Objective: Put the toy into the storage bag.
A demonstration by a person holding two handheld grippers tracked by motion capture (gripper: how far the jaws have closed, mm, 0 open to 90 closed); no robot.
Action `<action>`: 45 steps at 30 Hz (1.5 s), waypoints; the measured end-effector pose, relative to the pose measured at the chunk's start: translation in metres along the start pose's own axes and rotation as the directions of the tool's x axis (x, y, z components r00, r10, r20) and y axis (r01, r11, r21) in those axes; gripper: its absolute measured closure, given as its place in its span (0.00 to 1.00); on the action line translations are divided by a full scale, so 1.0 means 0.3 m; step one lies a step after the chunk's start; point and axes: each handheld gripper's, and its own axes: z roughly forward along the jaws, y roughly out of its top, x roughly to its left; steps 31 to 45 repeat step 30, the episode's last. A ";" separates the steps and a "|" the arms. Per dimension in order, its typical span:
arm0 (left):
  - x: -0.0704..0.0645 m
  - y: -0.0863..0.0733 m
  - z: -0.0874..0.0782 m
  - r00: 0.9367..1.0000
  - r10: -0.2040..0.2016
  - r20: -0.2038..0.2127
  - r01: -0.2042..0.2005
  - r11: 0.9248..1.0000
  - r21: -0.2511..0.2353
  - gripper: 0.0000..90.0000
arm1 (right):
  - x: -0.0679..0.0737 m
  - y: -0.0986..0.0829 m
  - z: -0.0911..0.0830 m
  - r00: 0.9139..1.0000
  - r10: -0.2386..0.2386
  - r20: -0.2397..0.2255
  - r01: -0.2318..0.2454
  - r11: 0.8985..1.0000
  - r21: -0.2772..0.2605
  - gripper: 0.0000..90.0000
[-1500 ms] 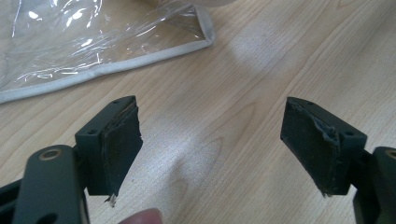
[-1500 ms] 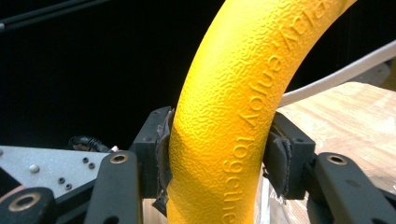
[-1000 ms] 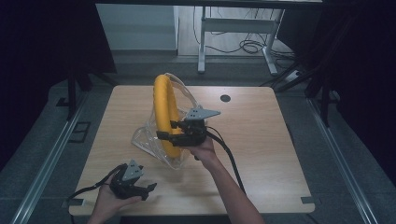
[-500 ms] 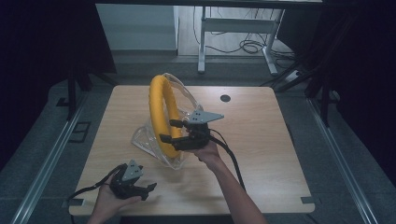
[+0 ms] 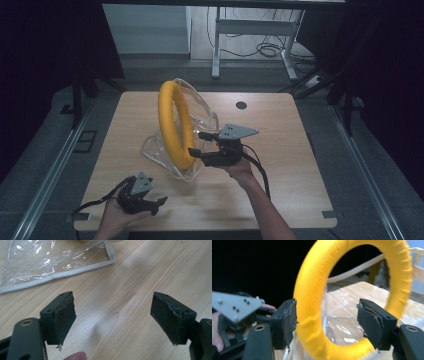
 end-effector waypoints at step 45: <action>0.000 0.000 0.002 1.000 -0.003 -0.002 0.003 1.000 0.001 0.22 | -0.057 -0.236 -0.228 0.975 0.008 0.220 -0.044 0.986 0.161 0.38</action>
